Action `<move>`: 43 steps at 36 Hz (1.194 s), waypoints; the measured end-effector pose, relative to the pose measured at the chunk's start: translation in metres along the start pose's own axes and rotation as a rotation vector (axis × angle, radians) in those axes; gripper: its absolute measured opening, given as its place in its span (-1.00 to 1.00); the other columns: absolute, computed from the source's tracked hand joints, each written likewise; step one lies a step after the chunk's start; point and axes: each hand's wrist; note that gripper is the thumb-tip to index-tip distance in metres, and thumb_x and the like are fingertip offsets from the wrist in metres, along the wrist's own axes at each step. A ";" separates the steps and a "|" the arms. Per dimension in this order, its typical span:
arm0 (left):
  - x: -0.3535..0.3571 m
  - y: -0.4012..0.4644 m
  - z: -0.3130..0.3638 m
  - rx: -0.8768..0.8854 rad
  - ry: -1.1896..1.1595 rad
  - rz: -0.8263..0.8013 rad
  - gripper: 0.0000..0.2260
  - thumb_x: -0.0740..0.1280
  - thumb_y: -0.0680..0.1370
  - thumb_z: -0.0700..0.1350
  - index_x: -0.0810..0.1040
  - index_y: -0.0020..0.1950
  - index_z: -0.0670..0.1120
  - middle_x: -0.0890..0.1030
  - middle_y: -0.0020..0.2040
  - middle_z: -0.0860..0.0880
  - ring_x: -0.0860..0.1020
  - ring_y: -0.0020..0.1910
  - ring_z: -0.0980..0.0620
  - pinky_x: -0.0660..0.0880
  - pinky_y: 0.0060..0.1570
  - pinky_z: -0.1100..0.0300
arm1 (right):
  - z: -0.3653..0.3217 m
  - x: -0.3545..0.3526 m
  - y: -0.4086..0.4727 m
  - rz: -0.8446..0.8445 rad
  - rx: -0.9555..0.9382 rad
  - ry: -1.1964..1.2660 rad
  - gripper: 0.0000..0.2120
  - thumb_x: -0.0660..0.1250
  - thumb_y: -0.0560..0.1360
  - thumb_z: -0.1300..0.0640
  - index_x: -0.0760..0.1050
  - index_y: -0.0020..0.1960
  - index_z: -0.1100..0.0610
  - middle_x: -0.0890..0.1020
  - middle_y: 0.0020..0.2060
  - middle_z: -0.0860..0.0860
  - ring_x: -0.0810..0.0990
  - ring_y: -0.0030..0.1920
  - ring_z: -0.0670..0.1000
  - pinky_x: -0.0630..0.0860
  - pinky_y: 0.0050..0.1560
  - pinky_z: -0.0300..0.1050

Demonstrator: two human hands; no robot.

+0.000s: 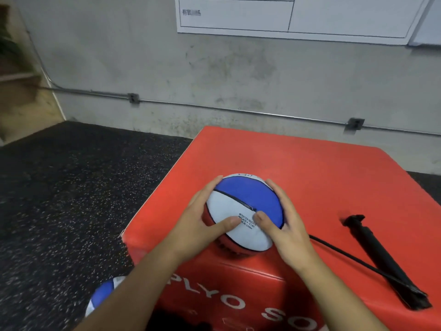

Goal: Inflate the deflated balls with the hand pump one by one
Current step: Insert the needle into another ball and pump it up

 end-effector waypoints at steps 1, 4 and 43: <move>-0.006 -0.006 0.003 -0.009 0.001 0.011 -0.14 0.50 0.34 0.47 0.20 0.57 0.44 0.31 0.58 0.27 0.29 0.56 0.27 0.28 0.58 -0.02 | -0.005 0.005 -0.001 -0.005 0.004 0.000 -0.28 0.45 0.36 -0.39 0.34 0.48 -0.37 0.42 0.47 -0.33 0.39 0.49 -0.22 0.37 0.48 -0.09; -0.026 -0.031 0.015 -0.021 0.049 0.059 -0.16 0.47 0.37 0.47 0.16 0.58 0.46 0.27 0.59 0.27 0.23 0.56 0.33 0.23 0.60 0.03 | -0.023 0.025 -0.006 -0.028 0.010 0.020 -0.29 0.44 0.35 -0.43 0.32 0.46 -0.43 0.42 0.45 -0.39 0.39 0.48 -0.26 0.36 0.52 -0.04; -0.242 -0.637 -0.014 -0.470 0.240 0.901 -0.02 0.58 0.27 0.34 0.21 0.61 0.28 0.31 0.46 0.07 0.27 0.51 0.23 0.24 0.54 0.26 | -0.166 0.450 -0.314 -1.179 -0.004 0.017 0.27 0.67 0.12 -0.39 0.07 0.65 -0.26 0.35 0.55 -0.22 0.35 0.53 -0.19 0.37 0.55 0.05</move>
Point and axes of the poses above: each hand's wrist, its own y-axis towards the middle knuckle, its own x-axis out of the palm, z = x × y
